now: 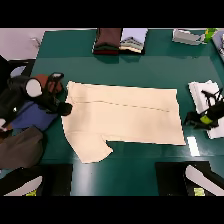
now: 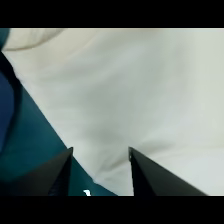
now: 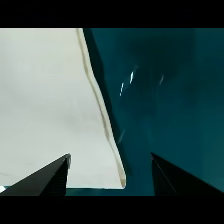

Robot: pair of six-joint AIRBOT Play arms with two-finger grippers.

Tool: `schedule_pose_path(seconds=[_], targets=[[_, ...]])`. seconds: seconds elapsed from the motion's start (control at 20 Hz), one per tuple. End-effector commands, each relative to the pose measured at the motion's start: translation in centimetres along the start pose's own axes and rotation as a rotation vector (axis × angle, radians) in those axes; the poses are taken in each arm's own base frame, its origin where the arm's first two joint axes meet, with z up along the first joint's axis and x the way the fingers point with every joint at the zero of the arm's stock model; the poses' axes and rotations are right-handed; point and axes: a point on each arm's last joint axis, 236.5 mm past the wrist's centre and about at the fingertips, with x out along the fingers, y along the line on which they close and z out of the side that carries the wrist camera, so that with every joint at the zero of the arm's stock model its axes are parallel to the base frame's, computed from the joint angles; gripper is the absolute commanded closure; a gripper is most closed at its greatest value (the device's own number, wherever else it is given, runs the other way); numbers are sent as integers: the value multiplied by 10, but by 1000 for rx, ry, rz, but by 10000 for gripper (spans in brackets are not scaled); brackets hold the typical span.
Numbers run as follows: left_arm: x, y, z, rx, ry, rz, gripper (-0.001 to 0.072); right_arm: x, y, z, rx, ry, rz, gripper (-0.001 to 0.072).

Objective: Fold the shirts.

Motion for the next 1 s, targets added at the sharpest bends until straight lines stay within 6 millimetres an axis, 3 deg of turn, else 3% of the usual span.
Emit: schedule_pose_path(seconds=[0.0,0.2,0.35,0.55,0.8,0.85,0.9,0.95], targets=[[11,-16,-24,20,12,-9,281,34,-6,-50,39,108,-1,139],[12,-25,-17,27,-22,-33,280,51,8,-60,2,123,-13,146],[12,-24,-20,28,-11,-31,280,53,21,-59,-39,114,-28,227],[11,-12,-32,40,40,20,280,55,32,-61,-116,112,-43,685],[19,-5,-66,-16,130,37,277,56,36,-63,-144,116,-48,696],[21,-2,-75,-36,142,40,240,56,36,-62,-145,112,-48,697],[24,-1,-86,-59,164,41,105,56,37,-60,-145,106,-46,696],[27,-2,-95,-88,176,34,78,56,37,-59,-145,99,-45,696]])
